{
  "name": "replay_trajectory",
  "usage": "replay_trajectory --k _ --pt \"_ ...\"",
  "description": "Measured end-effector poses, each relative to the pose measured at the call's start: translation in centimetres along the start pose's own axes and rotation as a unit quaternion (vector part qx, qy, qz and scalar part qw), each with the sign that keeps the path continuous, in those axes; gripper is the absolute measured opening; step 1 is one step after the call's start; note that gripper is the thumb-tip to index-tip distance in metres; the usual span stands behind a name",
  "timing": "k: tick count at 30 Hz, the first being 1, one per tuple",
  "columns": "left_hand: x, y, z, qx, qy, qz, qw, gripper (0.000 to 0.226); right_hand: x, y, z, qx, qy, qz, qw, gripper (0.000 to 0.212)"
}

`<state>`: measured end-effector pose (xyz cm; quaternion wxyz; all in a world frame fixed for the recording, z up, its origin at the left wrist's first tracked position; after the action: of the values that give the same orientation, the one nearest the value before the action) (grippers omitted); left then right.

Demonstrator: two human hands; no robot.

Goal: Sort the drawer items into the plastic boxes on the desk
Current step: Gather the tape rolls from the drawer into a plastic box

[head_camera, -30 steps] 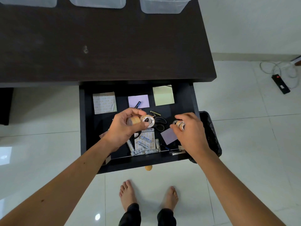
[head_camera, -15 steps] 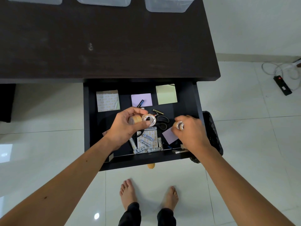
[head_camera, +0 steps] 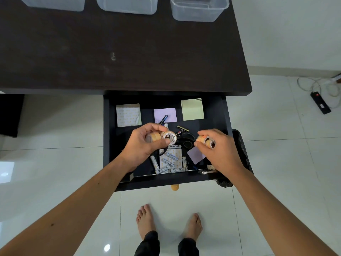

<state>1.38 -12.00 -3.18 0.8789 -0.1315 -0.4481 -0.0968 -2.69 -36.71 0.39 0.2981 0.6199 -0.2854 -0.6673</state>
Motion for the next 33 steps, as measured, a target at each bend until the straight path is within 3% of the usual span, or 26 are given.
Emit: replay_trajectory --k 9,13,33 --pt "5.1 3.2 2.6 0.008 -0.049 0.016 0.999 0.032 -6.9 0.9 -2.0 -0.058 0.006 -0.148 0.987 0.024" --pt "8.0 5.3 3.7 0.022 -0.059 0.035 0.997 0.030 -10.9 1.2 -4.8 -0.078 -0.002 -0.205 0.976 0.034" --pt "20.7 20.7 4.9 0.179 -0.114 0.084 0.974 0.031 -28.3 -0.2 -22.4 -0.185 0.166 -0.153 0.956 0.042"
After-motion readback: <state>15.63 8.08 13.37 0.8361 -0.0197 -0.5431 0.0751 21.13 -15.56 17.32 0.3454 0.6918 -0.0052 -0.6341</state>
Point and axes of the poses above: each hand's wrist, its own z-axis away from the middle knuckle, its own y-axis out of the back of the hand, x = y × z, the point moved 6 cm from there along -z, towards the middle knuckle, and after that the axes turned 10 degrees about y, right-handed, at the moved point
